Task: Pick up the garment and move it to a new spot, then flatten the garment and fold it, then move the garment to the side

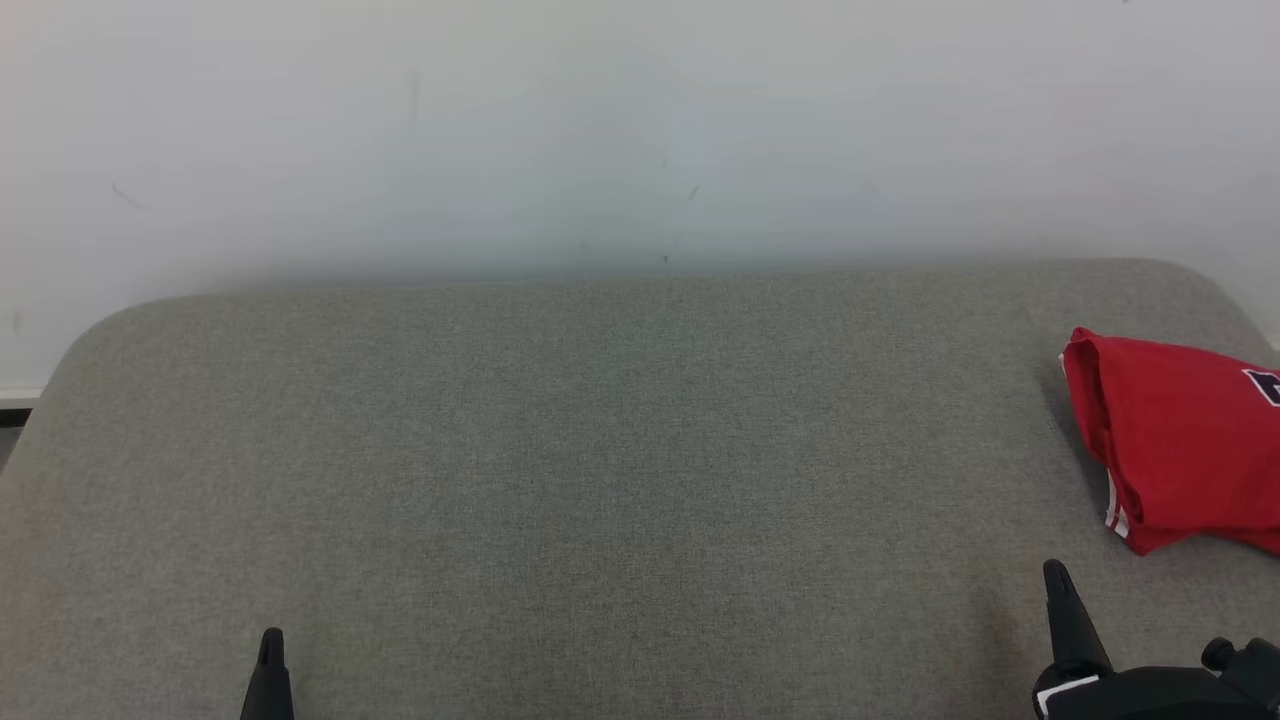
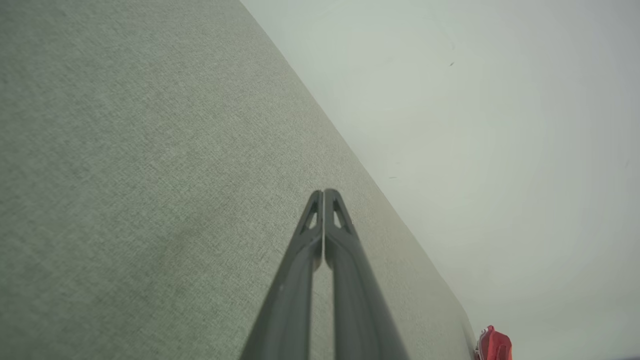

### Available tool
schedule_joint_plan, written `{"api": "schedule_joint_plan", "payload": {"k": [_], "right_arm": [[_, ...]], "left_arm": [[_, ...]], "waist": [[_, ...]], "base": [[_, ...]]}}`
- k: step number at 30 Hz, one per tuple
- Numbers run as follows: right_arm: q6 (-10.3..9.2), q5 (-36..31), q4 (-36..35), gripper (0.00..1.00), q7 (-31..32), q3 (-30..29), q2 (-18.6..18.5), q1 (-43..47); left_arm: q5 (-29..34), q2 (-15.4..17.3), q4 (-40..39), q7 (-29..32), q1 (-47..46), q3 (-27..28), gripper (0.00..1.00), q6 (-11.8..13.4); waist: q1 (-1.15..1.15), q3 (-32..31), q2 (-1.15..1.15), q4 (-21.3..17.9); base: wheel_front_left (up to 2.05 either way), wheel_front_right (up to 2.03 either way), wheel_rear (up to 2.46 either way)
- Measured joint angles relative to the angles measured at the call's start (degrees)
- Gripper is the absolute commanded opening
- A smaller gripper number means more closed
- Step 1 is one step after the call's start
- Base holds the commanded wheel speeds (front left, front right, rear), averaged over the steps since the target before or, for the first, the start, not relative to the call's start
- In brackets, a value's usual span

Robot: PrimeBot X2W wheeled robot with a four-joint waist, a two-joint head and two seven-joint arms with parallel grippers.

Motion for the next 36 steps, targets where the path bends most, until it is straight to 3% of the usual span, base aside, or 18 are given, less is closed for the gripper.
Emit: {"api": "schedule_joint_plan", "payload": {"k": [36], "right_arm": [[0.0,20.16,-1.05,0.0,5.47,-2.54,1.43,-2.64]], "left_arm": [[-20.28,0.07,0.36,5.49,-3.92,0.15,0.0,-0.11]], "waist": [[0.0,1.0,0.0,0.54]], "base": [[0.0,0.0,0.0]]}}
